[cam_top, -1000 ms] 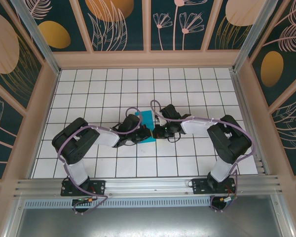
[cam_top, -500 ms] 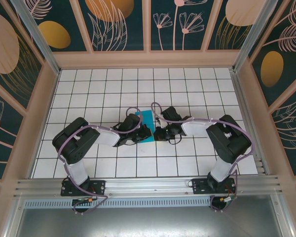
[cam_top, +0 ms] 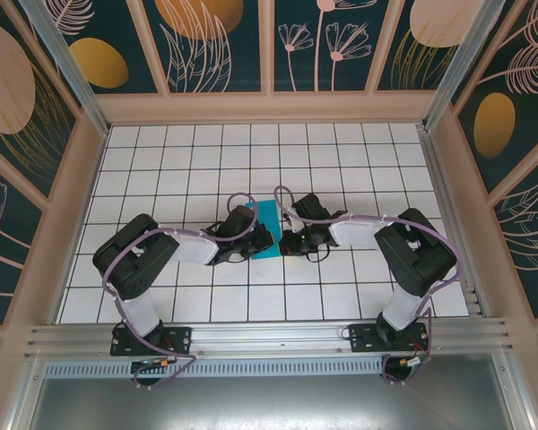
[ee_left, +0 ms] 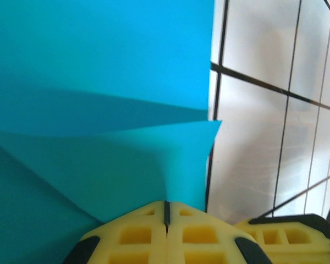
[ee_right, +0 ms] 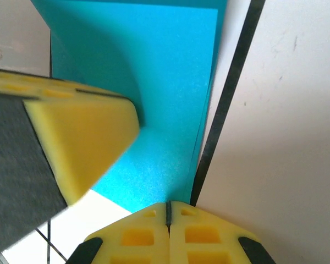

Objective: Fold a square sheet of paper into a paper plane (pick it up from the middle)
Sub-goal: Fold the triangle a second time at the center of the table.

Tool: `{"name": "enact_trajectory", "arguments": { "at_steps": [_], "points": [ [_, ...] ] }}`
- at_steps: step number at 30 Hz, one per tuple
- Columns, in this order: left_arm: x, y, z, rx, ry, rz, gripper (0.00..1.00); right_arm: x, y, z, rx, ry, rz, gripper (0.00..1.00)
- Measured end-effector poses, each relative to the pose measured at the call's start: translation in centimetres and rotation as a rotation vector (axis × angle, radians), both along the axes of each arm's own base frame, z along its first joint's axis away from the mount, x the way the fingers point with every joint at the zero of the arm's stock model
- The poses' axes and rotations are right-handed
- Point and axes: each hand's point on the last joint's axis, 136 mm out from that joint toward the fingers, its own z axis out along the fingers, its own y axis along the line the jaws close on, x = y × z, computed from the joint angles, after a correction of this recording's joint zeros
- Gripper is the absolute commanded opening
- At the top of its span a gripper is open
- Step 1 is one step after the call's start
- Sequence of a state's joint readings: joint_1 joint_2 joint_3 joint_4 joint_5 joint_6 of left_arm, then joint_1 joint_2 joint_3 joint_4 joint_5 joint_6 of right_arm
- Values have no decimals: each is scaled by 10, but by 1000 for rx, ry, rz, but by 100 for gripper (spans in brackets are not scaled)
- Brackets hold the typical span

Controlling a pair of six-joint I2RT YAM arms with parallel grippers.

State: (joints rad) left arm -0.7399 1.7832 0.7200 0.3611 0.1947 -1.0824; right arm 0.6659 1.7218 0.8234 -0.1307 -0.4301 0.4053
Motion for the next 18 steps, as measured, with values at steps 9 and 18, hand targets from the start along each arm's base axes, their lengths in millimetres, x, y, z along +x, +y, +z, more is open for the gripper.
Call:
{"name": "enact_trajectory", "arguments": {
  "at_steps": [9, 18],
  "points": [
    [28, 50, 0, 54, -24, 144, 0, 0, 0, -1, -5, 0, -4, 0],
    [39, 75, 20, 101, -90, 174, 0, 0, 0, -1, -4, 9, -15, 0]
  ]
}}
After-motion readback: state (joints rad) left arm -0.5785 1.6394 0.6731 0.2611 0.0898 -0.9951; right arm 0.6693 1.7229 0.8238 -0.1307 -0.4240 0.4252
